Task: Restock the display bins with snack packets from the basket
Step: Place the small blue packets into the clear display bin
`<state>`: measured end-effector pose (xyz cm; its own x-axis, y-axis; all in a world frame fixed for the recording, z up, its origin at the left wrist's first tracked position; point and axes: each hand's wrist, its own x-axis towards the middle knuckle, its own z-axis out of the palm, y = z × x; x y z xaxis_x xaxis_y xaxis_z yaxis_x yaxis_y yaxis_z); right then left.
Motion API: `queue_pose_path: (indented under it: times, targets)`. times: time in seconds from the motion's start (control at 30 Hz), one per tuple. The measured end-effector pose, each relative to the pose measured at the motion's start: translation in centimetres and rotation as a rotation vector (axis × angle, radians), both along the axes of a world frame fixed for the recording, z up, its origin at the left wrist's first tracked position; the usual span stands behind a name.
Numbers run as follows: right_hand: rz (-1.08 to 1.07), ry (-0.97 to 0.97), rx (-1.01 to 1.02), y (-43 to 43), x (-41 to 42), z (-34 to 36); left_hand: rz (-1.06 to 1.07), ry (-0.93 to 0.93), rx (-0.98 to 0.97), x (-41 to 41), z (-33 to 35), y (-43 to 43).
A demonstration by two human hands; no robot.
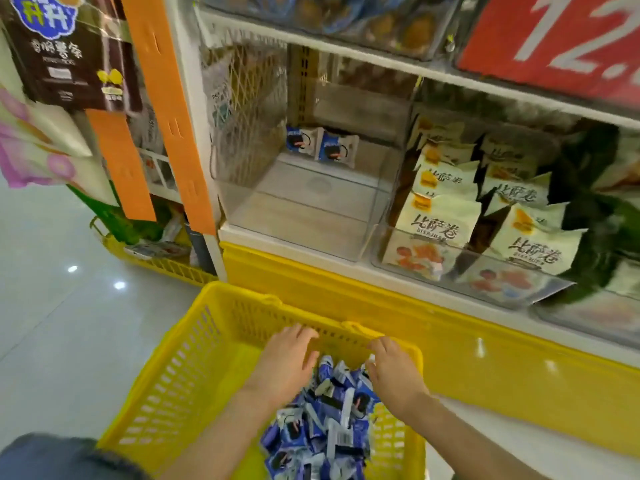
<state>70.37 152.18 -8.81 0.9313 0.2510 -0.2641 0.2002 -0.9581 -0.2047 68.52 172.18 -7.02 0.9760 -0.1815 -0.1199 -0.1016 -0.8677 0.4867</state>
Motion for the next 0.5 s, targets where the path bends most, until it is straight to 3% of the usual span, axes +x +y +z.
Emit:
queue_pose_path:
  times: [0.13, 0.3, 0.37, 0.5]
  targets:
    - [-0.142, 0.218, -0.102, -1.4, -0.9, -3.8, -0.021, 0.31, -0.048, -1.4, -5.5, -2.2]
    - [-0.253, 0.291, 0.003, -1.1, 0.0, -5.6, 0.053, 0.683, -0.334, -2.1, -10.7, -4.8]
    - [-0.337, 0.313, 0.056, -0.8, 0.3, -6.1, 0.085, 0.734, -0.381, -2.0, -12.1, -5.6]
    - [-0.351, 0.337, 0.057, -0.7, 0.3, -7.3, 0.155, 0.667, -0.38, -2.0, -14.4, -6.4]
